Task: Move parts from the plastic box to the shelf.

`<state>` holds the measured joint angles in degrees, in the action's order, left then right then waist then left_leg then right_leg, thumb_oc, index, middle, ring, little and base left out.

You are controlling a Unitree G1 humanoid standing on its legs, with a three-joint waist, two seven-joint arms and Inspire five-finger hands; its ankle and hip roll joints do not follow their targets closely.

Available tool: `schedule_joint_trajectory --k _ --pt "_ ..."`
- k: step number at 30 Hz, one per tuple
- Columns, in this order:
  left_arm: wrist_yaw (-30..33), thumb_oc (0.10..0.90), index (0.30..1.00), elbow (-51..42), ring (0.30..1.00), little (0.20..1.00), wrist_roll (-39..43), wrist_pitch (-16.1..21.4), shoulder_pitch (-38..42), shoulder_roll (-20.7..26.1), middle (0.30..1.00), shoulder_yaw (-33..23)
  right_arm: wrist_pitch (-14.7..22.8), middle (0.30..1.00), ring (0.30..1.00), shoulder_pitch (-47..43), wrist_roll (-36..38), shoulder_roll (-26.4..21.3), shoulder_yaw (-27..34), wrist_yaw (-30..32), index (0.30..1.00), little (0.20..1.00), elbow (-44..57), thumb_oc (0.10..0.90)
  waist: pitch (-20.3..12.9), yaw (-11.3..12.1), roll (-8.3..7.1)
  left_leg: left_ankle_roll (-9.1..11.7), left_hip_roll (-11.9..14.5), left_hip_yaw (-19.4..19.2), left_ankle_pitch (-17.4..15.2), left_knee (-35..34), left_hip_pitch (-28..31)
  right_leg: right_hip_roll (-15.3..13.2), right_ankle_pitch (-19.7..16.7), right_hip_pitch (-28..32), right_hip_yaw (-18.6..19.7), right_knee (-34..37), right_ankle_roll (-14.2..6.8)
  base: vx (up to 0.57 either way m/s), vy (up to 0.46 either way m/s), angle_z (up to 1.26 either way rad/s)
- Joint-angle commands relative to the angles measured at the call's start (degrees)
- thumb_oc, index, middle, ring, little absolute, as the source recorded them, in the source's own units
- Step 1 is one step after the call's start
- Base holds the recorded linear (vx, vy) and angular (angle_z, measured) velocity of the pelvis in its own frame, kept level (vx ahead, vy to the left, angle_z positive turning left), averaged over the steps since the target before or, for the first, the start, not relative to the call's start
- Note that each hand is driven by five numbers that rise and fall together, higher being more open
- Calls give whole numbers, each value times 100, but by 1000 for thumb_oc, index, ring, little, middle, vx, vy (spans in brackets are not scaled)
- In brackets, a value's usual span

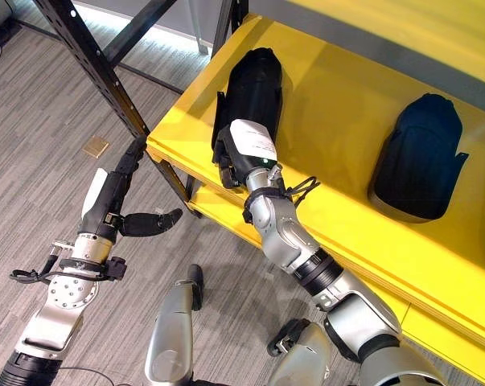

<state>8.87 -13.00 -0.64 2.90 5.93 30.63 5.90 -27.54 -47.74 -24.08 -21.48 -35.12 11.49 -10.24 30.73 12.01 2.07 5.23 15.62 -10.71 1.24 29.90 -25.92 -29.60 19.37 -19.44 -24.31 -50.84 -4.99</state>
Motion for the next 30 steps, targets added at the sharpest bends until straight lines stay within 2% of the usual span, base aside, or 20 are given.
schedule_joint_trajectory --k 1,10,11,15,20,23,30 --pt "414 900 1000 -703 1000 1000 -214 506 413 161 1000 -176 205 300 300 -140 268 249 487 418 300 300 -315 400 -178 -10 142 38 305 -70 -935 17 732 -84 -403 -109 565 482 -405 0 0 0" --pt "440 900 1000 -678 1000 1000 -246 432 438 154 1000 -162 290 300 300 -158 313 251 660 625 300 300 -291 400 -184 -41 162 50 309 -80 -937 16 749 -69 -428 -119 603 505 -407 5 10 0" --pt "553 900 1000 -694 1000 1000 -211 378 358 139 1000 -218 397 300 300 -215 184 165 853 492 300 300 -237 400 -208 -77 208 60 296 -109 -956 7 794 -105 -430 -104 607 508 -406 61 105 -3" --pt "515 900 1000 -686 1000 1000 -133 367 331 119 1000 -261 484 300 300 -238 -73 80 935 213 300 300 -105 400 -223 -90 201 57 285 -143 -961 -15 841 -122 -433 -86 606 520 -408 23 38 -1" --pt "481 900 1000 -680 1000 1000 -142 376 308 117 1000 -285 393 300 300 -330 -148 19 943 37 300 300 10 400 -237 -97 185 83 330 -156 -964 -3 867 -98 -429 -59 594 553 -403 15 33 0" --pt "583 900 1000 -647 1000 1000 -255 464 288 126 1000 -292 433 300 300 -379 -228 8 876 10 300 300 0 400 -256 -101 190 97 351 -160 -966 5 894 -87 -429 -47 598 562 -395 37 81 -3" --pt "530 900 1000 -633 1000 1000 -75 355 292 119 1000 -261 469 300 300 -463 -261 -27 919 62 300 300 53 400 -306 -66 172 81 349 -180 -976 -37 992 -135 -466 40 549 595 -401 32 46 -3"
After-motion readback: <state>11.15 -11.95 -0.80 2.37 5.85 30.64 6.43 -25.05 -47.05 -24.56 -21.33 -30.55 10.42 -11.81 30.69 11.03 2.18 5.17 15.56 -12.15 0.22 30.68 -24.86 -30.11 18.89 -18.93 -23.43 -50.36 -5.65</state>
